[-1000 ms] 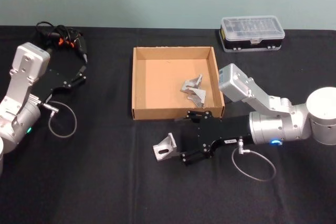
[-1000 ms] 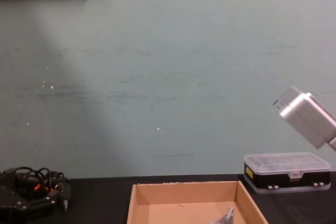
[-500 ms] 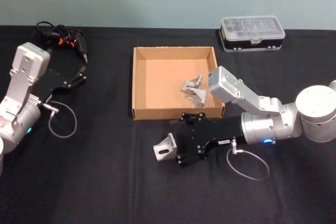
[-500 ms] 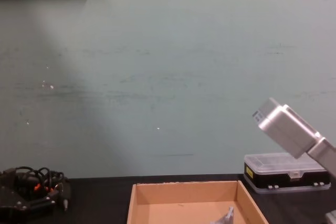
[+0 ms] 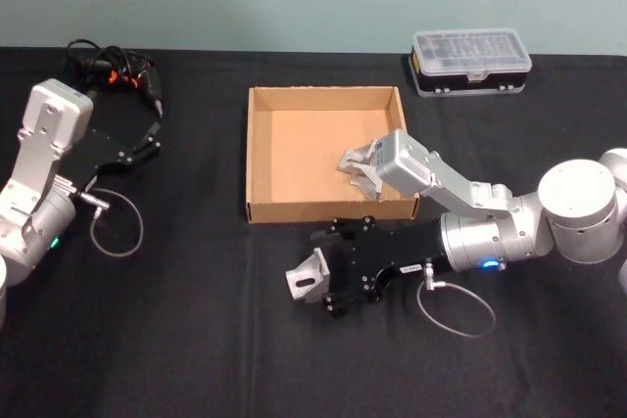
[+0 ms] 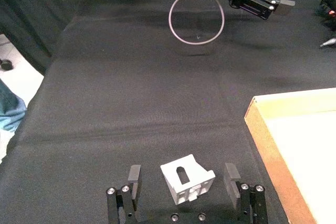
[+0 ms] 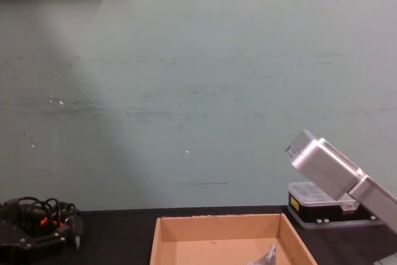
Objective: Use one hand to pick up the angle iron from the table and place it into the box.
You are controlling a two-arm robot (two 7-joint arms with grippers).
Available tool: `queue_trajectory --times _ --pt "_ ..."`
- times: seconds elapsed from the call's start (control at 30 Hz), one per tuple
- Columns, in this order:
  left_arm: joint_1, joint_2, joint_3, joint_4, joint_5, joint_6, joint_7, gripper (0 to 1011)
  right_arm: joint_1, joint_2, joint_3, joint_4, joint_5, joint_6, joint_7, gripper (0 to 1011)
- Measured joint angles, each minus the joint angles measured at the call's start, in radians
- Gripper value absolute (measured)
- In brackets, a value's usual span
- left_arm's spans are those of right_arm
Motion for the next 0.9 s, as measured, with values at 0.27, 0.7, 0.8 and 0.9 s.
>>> queue_trajectory --times 0.27,0.7,0.8,0.9 --pt "0.000 0.000 0.000 0.000 0.000 0.000 0.000 1000 0.008 -0.009 -0.009 0.014 -0.002 0.000 0.007 1000" --pt "0.000 0.000 0.000 0.000 0.000 0.000 0.000 1000 0.014 -0.014 -0.014 0.023 -0.006 0.000 0.006 1000" --pt "0.000 0.000 0.000 0.000 0.000 0.000 0.000 1000 0.014 -0.015 -0.014 0.027 -0.007 0.002 0.002 1000" --pt "0.000 0.000 0.000 0.000 0.000 0.000 0.000 1000 0.014 -0.015 -0.014 0.031 -0.008 0.002 0.001 1000"
